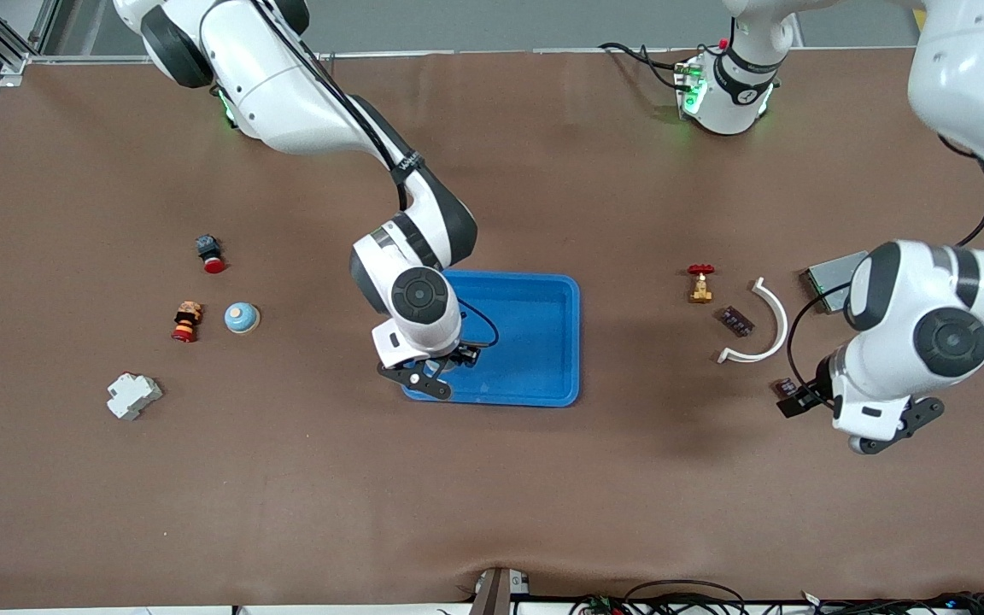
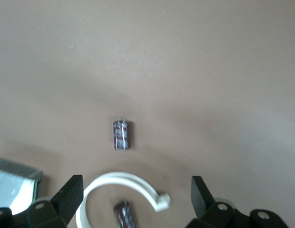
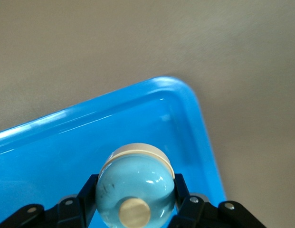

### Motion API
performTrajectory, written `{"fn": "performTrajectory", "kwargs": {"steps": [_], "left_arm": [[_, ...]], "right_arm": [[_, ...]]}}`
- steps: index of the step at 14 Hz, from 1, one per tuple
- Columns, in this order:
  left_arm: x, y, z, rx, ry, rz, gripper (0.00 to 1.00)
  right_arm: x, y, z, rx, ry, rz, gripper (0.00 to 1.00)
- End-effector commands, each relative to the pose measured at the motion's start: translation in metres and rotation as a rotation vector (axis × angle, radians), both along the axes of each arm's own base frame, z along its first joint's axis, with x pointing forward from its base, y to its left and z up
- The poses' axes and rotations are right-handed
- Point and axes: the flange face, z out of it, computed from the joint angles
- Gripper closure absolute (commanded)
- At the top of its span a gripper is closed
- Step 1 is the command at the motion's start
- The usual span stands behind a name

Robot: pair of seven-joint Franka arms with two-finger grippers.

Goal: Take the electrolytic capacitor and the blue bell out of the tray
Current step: 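Place the capacitor near the white arc while the right gripper lifts the bell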

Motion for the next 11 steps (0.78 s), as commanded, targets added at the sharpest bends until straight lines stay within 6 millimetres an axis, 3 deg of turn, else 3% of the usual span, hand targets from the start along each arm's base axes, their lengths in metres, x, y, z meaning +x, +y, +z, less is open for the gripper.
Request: {"fn": "performTrajectory", "kwargs": {"steps": [1, 2, 6, 9, 11], "left_arm": [[-0.021, 0.0, 0.06, -0.017, -0.001, -0.035, 0.0], [-0.027, -0.002, 0.079, -0.017, -0.003, -0.063, 0.0], [-0.045, -0.002, 0.154, -0.042, -0.006, -0.066, 0.0], [-0.073, -0.004, 0.207, -0.033, -0.008, -0.186, 0.0], [-0.084, 0.005, 0.225, -0.036, -0.005, -0.231, 0.0]], "right_arm": [[0.024, -0.043, 0.022, 0.011, 0.035, 0.087, 1.0], [0.035, -0.065, 0.037, 0.021, 0.037, 0.152, 1.0], [0.06, -0.169, 0.049, 0.034, 0.103, 0.367, 1.0], [0.055, -0.236, 0.044, 0.051, 0.095, 0.504, 1.0], [0.048, -0.29, 0.024, 0.06, 0.052, 0.588, 1.0]]}}
